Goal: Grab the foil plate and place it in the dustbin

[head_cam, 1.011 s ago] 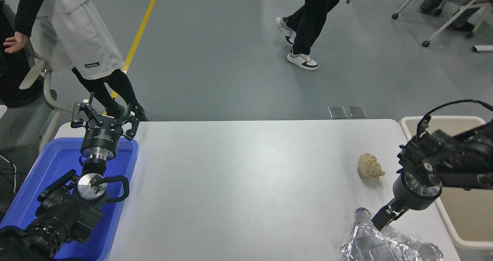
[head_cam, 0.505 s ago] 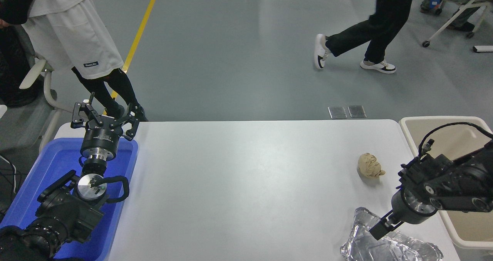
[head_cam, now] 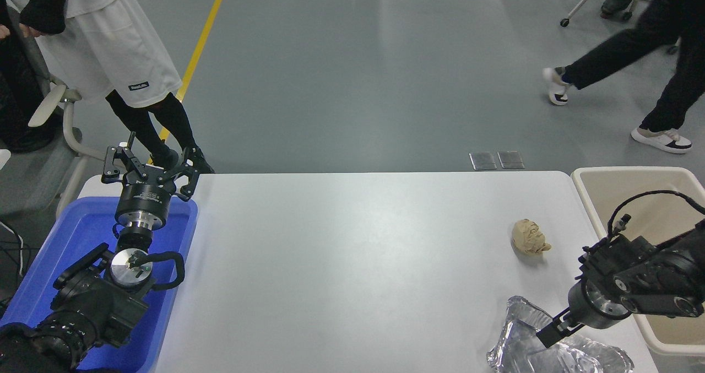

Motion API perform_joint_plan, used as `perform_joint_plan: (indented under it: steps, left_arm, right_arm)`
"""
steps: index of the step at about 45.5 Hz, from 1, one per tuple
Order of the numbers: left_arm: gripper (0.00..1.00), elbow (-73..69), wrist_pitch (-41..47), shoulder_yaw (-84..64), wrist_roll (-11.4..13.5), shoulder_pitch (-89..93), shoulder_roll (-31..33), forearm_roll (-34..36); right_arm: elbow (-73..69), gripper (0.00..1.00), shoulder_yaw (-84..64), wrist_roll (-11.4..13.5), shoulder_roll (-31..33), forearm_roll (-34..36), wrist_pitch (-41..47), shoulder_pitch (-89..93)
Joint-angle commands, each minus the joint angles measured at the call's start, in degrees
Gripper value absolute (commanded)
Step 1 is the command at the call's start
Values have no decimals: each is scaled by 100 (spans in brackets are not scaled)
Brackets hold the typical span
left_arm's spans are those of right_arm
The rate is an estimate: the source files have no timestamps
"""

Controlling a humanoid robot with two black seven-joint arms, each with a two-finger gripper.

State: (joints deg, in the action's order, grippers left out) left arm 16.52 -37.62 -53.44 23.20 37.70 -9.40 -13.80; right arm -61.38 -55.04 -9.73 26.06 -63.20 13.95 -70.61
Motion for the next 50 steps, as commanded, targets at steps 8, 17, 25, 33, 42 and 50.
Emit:
perform_joint_plan:
  steps: [8,17,25,33,42,50]
  left_arm:
    - [99,0,0,0,1,0,0,0]
    - [99,0,0,0,1,0,0,0]
    - [99,0,0,-8,1,0,0,0]
    - [99,0,0,-8,1,0,0,0]
    - [99,0,0,-8,1,0,0,0]
    - [99,0,-9,-8,1,0,0,9]
  right_arm:
    - [65,57,-261,-3,-92,71,-94,56]
    - [56,29,-261,-3,-153,80,-94,135]
    - [48,0,-270,-3,-153,440,-32,153]
    - [48,0,-270,-3,-118,818,-15,109]
    - [39,0,-288,-3,-74,967,12,3]
    - [-23,0,-323,-3,14,1266,459,-357]
